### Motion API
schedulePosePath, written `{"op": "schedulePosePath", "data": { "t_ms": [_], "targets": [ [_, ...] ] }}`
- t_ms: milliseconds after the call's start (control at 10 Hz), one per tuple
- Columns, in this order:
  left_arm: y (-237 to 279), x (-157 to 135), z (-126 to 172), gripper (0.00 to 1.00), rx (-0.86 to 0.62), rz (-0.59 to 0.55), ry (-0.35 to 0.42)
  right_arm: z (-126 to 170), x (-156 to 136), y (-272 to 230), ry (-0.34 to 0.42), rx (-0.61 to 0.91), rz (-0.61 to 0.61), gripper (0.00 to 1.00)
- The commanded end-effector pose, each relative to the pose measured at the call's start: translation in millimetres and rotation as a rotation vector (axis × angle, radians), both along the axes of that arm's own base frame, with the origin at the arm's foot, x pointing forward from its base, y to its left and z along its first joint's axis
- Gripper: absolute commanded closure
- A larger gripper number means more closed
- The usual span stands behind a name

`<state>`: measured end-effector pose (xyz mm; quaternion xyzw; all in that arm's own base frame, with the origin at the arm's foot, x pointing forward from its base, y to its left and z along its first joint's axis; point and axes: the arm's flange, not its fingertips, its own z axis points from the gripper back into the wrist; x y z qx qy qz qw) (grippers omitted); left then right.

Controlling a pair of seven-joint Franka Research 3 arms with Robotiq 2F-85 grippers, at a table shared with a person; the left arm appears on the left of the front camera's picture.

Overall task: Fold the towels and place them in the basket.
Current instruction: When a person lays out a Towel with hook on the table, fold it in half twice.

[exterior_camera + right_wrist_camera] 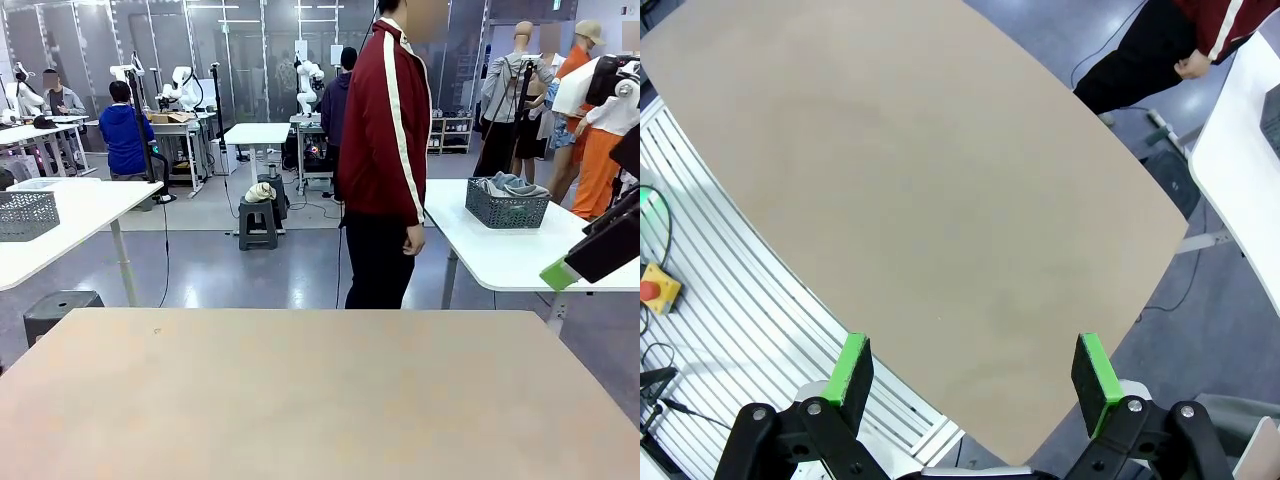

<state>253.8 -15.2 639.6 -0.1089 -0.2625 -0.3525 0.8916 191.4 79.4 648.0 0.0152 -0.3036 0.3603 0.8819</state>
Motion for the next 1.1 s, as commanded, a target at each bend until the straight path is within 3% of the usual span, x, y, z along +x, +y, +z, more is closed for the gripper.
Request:
{"op": "schedulePosePath", "data": {
  "t_ms": [0,500,600,800,1000],
  "targets": [
    [1,1,5,0.00,0.000,0.010,-0.007,1,-4,-1,-0.005,0.002,0.000,0.00],
    [3,0,2,0.00,0.002,0.015,-0.005,1,-2,-1,-0.006,0.002,0.000,0.00],
    [3,-4,14,0.00,0.004,-0.003,0.004,14,-6,-6,0.026,0.014,0.048,0.00],
    [9,-13,73,0.00,0.009,-0.024,-0.054,62,-27,-24,-0.006,0.000,0.062,0.00],
    [14,-28,136,0.00,0.014,-0.057,-0.061,119,-62,-40,-0.046,-0.031,0.072,0.00]
  ]
}}
